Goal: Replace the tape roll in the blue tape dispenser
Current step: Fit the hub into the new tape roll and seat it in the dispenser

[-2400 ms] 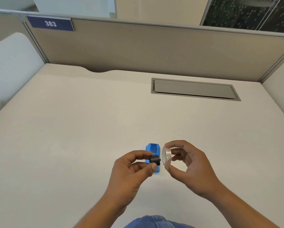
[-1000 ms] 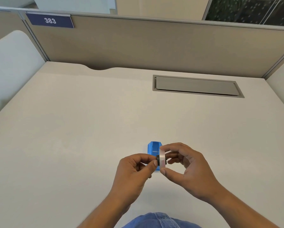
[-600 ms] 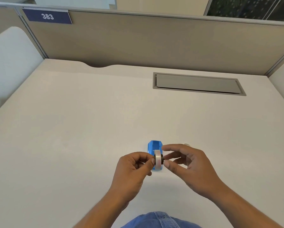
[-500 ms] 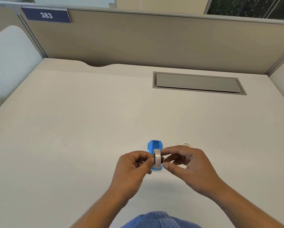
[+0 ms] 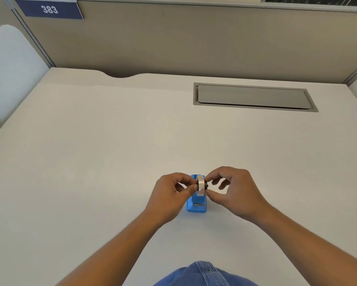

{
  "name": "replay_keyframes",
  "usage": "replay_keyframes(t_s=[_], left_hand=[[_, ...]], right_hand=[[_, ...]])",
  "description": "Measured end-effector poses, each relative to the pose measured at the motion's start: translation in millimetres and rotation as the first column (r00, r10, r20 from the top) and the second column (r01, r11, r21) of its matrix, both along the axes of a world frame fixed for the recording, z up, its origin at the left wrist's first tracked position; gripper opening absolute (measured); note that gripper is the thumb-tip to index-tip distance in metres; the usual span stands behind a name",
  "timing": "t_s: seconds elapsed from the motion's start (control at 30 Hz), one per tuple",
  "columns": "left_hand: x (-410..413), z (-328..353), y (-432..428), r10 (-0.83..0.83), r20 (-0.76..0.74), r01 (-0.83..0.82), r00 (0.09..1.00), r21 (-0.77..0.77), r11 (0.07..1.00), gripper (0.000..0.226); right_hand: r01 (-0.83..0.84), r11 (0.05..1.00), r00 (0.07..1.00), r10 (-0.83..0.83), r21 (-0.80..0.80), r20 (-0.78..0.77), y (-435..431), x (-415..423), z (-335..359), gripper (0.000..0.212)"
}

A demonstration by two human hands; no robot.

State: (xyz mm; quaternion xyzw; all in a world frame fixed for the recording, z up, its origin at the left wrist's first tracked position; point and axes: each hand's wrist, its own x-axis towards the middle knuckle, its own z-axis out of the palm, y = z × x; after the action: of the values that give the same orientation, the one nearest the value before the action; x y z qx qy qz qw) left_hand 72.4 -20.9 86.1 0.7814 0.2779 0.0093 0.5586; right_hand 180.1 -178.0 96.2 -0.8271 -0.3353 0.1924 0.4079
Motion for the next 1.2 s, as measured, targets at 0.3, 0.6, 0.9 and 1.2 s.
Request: replay_keyframes(t_s=[0.3, 0.6, 0.9, 1.2], left_hand=[[26.7, -16.5, 18.0, -0.095, -0.062, 0.108, 0.994, 0.254, 0.961, 0.006], [33.9, -26.9, 17.7, -0.135, -0.043, 0.142, 0.99, 0.301, 0.943, 0.008], [25.6, -35.7, 15.9, -0.128, -0.078, 0.147, 0.989, 0.338, 0.93, 0.009], [14.2, -41.2, 24.0, -0.207, -0.099, 0.226, 0.973, 0.281, 0.933, 0.064]], right_hand=[[0.004, 0.991, 0.996, 0.008, -0.136, 0.088, 14.6, 18.9, -31.6, 0.023], [0.019, 0.987, 0.994, -0.002, -0.159, 0.107, 13.9, 21.1, -30.4, 0.027], [-0.019, 0.98, 0.996, 0.037, -0.2, 0.086, 14.2, 14.5, -37.8, 0.03], [-0.023, 0.964, 0.986, 0.065, -0.264, 0.153, 13.2, 11.0, -38.3, 0.027]])
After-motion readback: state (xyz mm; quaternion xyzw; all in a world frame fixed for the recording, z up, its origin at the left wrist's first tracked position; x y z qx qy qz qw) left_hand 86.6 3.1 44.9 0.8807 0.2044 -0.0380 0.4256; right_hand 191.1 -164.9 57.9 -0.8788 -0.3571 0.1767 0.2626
